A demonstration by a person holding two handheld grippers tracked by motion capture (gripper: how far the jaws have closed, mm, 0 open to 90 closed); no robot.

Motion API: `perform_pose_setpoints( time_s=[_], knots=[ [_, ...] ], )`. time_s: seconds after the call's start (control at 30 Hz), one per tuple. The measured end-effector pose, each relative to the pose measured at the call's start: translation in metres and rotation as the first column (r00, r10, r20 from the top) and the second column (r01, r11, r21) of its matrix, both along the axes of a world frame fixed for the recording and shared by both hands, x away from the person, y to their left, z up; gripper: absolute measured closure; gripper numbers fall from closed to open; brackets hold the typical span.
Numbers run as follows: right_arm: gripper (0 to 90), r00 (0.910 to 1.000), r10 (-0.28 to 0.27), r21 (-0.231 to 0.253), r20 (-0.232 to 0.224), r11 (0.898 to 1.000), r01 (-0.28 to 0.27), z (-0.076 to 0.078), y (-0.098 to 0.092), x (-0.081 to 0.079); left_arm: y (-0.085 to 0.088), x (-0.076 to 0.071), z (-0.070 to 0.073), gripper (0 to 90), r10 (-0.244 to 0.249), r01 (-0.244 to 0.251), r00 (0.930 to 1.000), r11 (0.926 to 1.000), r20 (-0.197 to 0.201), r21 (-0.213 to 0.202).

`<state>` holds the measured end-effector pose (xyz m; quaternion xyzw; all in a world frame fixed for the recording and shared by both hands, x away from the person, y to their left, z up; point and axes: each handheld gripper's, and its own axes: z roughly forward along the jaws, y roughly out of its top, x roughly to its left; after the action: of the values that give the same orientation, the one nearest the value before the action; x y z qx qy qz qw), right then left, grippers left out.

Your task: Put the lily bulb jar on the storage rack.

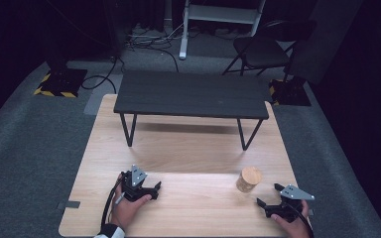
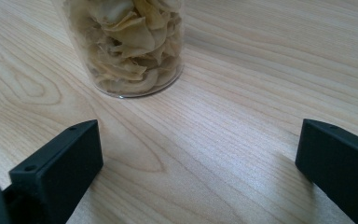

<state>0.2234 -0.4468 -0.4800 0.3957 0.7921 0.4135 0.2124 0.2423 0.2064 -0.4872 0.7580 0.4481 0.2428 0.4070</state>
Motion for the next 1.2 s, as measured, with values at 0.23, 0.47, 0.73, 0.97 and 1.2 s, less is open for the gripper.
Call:
perform_pose_setpoints(
  time_s=[0.23,0.47,0.73,0.97,1.2],
  knots=[
    [0.2,1.0,0.0,0.0,-0.001,1.0,0.0,0.0,0.0,0.0,0.0,0.0,0.0,0.9,-0.002,0.002,1.0,1.0,0.0,0.0],
    [0.2,1.0,-0.001,0.001,-0.003,1.0,0.001,0.0,0.0,0.0,0.0,0.0,0.0,1.0,-0.004,0.004,1.0,1.0,0.0,0.0],
    [0.1,1.0,-0.001,0.011,-0.007,1.0,0.001,0.0,-0.001,0.002,0.0,0.0,0.0,1.0,-0.004,0.004,1.0,1.0,0.0,0.0],
    [0.4,0.9995,0.003,0.037,-0.03,0.999,-0.002,0.008,-0.005,0.009,0.001,0.0,0.0,0.9,-0.004,0.004,1.0,1.0,0.0,0.0],
    [0.4,0.9979,0.063,0.035,0.012,0.997,-0.064,0.031,0.004,0.017,0.001,0.0,0.0,0.9,-0.005,0.005,1.0,1.0,0.0,0.0]
  ],
)
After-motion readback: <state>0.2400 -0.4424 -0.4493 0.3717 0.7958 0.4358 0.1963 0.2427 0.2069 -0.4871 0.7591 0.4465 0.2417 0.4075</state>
